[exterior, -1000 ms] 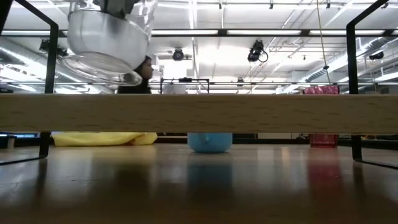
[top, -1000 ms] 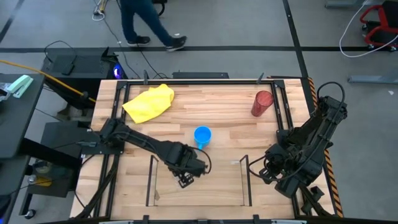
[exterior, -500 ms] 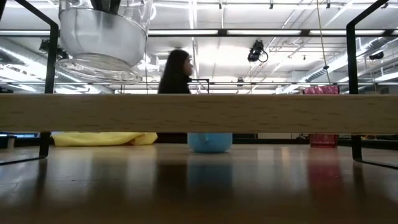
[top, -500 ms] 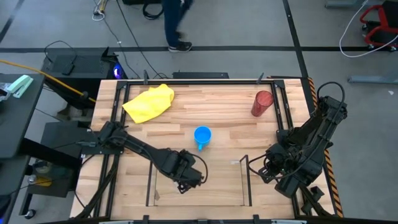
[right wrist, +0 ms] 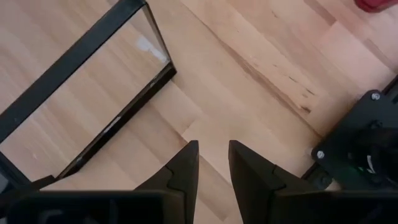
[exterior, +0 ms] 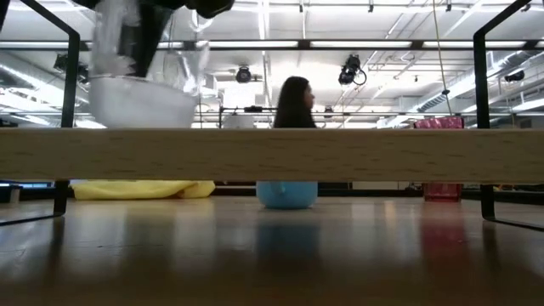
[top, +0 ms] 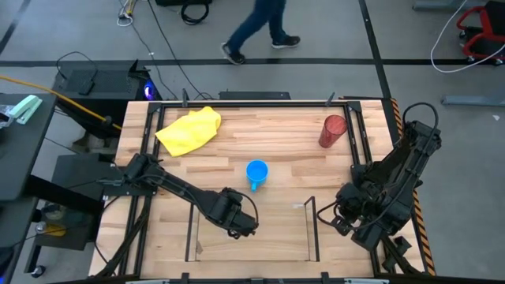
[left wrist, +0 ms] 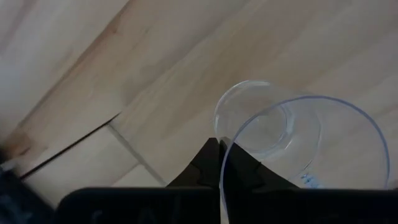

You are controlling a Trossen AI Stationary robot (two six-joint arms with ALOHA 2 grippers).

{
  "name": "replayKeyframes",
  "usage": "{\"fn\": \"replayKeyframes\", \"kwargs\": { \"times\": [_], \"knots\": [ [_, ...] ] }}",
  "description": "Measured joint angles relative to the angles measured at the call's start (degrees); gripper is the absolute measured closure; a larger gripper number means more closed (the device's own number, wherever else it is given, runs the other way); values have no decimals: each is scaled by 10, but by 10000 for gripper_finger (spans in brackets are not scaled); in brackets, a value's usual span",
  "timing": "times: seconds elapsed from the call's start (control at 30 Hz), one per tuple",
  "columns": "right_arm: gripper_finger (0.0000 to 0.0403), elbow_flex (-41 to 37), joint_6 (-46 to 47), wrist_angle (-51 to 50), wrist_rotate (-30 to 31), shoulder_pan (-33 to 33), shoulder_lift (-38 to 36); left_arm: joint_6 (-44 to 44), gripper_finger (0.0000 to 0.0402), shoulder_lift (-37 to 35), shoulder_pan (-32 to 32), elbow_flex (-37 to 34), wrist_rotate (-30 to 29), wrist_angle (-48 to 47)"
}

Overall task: Stack small to large cups/mugs on shelf
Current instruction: Put the transparent mug on the shelf

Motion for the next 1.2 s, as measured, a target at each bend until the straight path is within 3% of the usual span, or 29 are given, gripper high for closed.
{"fn": "replayKeyframes", "kwargs": {
  "times": [0.47,1.2],
  "knots": [
    [308,0,-2,0,22,34,-2,-11,395,1,-6,0,-9,15],
    [308,0,8,5,34,34,-2,-6,395,-20,-17,-43,-14,23]
  ]
}}
